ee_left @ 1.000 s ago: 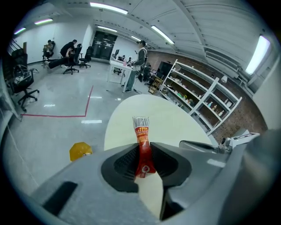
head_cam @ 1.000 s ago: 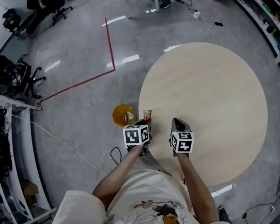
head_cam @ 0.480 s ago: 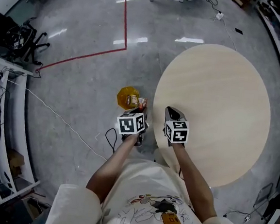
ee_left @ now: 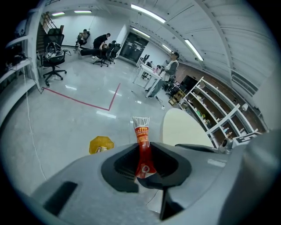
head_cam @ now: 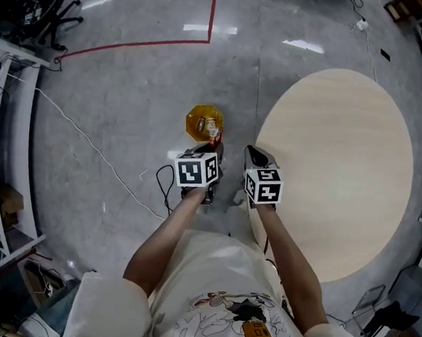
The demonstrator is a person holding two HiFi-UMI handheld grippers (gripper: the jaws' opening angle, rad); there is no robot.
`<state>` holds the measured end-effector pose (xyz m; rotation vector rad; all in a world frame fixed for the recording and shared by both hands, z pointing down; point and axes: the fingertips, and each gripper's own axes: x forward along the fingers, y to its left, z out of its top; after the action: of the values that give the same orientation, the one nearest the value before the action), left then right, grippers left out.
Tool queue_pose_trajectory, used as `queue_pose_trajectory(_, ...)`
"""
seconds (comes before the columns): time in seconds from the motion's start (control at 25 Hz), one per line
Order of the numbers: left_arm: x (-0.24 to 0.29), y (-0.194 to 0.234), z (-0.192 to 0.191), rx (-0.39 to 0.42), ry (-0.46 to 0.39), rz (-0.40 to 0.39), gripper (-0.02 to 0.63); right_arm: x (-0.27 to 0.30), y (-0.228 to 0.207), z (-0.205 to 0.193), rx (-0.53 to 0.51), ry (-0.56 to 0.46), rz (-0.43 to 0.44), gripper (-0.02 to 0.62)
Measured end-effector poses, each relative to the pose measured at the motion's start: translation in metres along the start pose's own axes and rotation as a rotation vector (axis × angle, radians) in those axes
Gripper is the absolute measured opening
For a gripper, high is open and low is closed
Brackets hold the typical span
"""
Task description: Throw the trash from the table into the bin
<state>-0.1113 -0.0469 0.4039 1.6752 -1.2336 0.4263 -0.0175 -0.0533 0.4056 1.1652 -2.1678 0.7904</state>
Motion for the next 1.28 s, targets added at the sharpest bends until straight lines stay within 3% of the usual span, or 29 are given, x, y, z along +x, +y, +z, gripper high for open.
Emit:
queue_pose_trajectory(0.36, 0.016, 0.082, 0.005, -0.060, 0.030, 0.036, 0.084, 0.075, 0.049, 0.011, 0.004, 0.074, 0.056, 0.006)
queue_pose_trajectory(0.64, 0.067, 0.139, 0.002, -0.091, 0.072, 0.050, 0.084, 0.148, 0.045, -0.004, 0.051, 0.156, 0.058, 0.006)
queue_pose_trajectory(0.96, 0.136, 0.200, 0.000, -0.108, 0.088, 0.077, 0.084, 0.247, 0.029, -0.040, 0.087, 0.203, 0.071, 0.006)
queue_pose_trajectory(1.28, 0.229, 0.264, -0.041, -0.066, 0.149, 0.087, 0.084, 0.344, 0.013, -0.099, 0.101, 0.242, 0.051, 0.006)
